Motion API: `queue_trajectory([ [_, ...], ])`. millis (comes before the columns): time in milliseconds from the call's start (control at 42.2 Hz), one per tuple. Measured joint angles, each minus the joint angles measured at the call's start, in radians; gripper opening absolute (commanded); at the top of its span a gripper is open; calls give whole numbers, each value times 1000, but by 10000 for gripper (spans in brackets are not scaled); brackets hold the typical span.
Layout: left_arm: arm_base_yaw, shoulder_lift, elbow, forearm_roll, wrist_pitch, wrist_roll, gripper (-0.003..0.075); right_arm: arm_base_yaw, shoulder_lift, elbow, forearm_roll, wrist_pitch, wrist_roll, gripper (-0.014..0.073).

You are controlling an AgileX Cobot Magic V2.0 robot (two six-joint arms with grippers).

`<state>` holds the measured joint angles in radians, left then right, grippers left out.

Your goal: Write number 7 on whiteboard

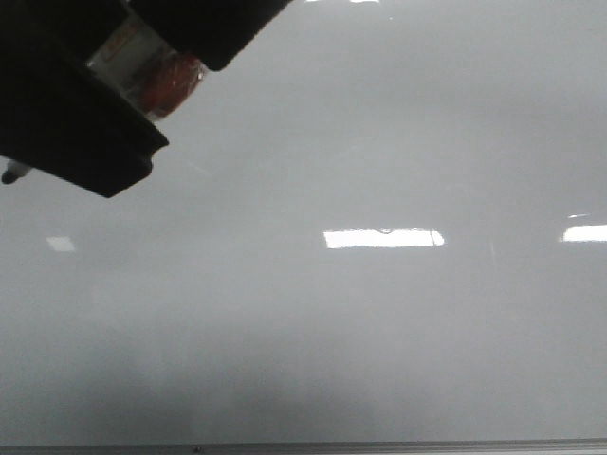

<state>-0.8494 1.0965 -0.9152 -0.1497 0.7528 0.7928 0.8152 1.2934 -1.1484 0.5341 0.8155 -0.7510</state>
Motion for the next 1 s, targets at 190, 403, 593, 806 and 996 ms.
queue_trajectory([
  [190, 0, -67, 0, 0, 32, -9, 657, -54, 0, 0, 2, 0, 0, -61],
  [403, -1, -206, 0, 0, 177, -93, 549, -101, 0, 0, 2, 0, 0, -61],
  [593, -1, -368, 0, 0, 378, -157, 50, -105, 2, 0, 2, 0, 0, -61],
  [806, -1, -500, 0, -4, 424, -162, -20, -105, 2, 0, 2, 2, 0, -61],
  [996, -1, -502, 0, -4, 424, -162, -20, -105, 14, 0, 4, -70, 0, -59],
])
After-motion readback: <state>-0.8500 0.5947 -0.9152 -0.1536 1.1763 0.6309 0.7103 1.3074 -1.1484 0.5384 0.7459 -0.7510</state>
